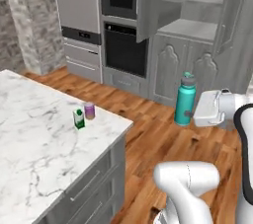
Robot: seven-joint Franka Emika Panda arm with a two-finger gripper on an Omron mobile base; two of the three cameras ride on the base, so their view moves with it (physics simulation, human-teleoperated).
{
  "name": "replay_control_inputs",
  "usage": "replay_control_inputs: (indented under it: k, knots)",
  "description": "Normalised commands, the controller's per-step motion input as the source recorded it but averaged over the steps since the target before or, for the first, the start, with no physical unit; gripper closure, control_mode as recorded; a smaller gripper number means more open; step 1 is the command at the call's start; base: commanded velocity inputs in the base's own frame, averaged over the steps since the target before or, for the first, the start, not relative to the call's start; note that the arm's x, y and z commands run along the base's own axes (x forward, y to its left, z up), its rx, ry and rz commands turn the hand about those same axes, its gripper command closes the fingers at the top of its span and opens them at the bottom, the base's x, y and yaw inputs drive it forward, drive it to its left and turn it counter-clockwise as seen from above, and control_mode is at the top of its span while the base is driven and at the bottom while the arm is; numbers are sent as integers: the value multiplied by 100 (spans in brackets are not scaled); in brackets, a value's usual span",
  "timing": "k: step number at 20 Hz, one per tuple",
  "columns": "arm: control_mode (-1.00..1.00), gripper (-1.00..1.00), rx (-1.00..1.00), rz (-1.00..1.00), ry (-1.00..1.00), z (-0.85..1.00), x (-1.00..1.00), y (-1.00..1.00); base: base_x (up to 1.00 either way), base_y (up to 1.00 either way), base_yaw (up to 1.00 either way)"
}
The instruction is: Pick the water bottle, can, milk from the counter and place them in the open cabinet.
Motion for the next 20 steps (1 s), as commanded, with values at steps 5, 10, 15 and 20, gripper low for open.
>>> replay_control_inputs:
  k: [5, 10, 15, 20]
  knots:
    - [100, 100, 0, 0, 0, 0, 0, 0, 93, 0, -44]
    - [100, 100, 0, 0, 0, 0, 0, 0, 100, 0, -15]
    - [100, 100, 0, 0, 0, 0, 0, 0, 99, 0, -9]
    - [100, 100, 0, 0, 0, 0, 0, 0, 99, 0, -9]
